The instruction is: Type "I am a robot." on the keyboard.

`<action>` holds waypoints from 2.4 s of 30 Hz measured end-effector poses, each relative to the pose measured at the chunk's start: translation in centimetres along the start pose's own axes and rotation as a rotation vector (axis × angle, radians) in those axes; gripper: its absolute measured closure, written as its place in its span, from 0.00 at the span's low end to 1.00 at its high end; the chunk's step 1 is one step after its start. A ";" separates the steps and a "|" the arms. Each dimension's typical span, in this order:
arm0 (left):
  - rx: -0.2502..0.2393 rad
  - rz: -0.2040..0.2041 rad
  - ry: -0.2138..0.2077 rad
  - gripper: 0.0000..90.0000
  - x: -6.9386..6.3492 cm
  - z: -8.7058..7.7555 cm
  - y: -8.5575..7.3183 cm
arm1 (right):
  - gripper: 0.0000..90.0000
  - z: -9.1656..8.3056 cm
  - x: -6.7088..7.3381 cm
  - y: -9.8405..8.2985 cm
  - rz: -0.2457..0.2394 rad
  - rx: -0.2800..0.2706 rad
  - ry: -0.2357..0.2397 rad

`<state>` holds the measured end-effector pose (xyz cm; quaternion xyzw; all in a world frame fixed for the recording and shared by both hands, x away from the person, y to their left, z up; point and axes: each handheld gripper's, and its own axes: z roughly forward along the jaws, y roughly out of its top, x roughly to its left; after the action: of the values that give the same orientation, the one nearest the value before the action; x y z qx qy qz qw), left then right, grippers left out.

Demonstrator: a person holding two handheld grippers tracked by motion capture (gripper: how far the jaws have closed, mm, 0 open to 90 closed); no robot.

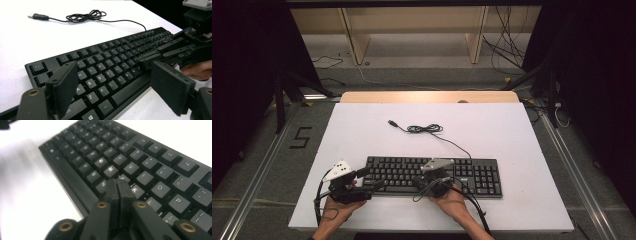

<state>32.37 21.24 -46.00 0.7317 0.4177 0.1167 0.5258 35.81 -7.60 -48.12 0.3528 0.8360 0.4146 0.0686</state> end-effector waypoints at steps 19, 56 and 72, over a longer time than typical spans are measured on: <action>-0.007 -0.007 0.009 0.24 0.3 -0.1 0.0 | 0.51 -2.0 -0.3 0.7 0.021 -0.071 0.072; 0.017 -0.010 0.018 0.25 0.4 0.5 -0.1 | 1.00 -1.0 1.7 -0.1 -0.052 -0.014 0.065; 0.016 -0.008 0.018 0.25 0.4 0.4 -0.1 | 1.00 -0.3 1.6 -0.5 -0.056 0.013 0.055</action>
<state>32.82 21.26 -46.39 0.7331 0.4262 0.1177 0.5168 34.27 -6.94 -48.00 0.3180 0.8499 0.4166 0.0548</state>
